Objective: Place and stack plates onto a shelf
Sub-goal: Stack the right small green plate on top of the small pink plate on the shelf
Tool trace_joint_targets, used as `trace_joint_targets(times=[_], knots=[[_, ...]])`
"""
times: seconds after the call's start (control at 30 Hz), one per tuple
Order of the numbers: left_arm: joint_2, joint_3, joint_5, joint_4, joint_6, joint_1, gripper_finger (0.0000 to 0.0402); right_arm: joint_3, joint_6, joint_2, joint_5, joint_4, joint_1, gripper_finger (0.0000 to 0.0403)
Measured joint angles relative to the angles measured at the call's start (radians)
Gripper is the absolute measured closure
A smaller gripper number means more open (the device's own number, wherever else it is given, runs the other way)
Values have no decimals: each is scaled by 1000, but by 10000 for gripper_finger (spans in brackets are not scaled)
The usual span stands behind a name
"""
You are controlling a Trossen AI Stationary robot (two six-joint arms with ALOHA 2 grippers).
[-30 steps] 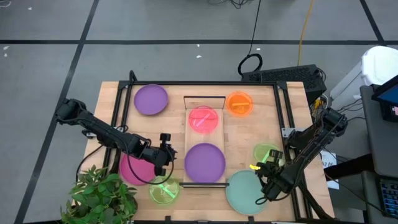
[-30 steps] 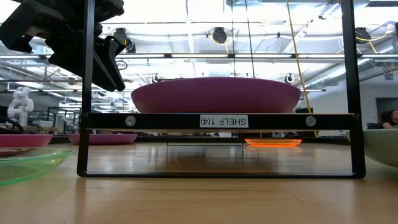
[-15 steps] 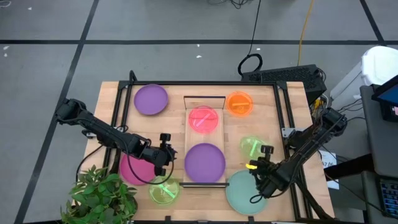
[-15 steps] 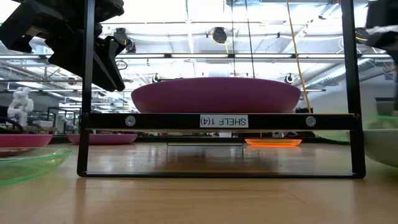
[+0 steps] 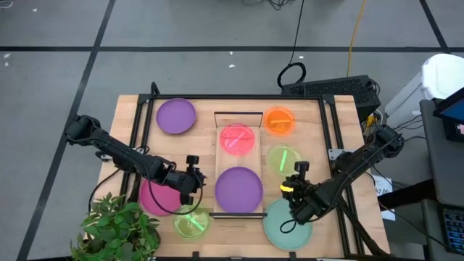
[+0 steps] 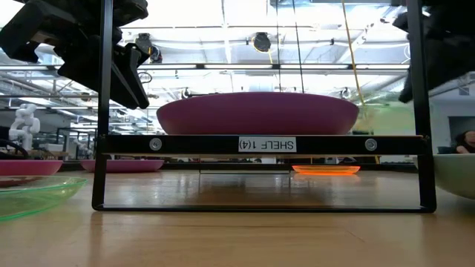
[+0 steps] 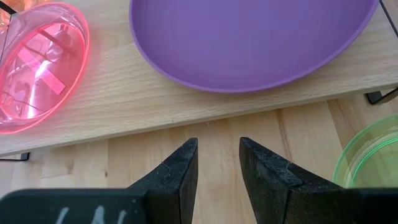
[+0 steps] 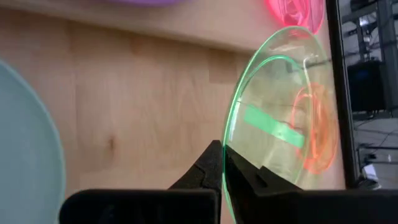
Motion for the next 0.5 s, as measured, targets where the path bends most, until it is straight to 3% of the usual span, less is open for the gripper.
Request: trace_joint_targets(times=[0.5], knots=[[0, 0, 0, 0, -14, 0, 277, 107, -470, 0, 26, 148, -194, 403]])
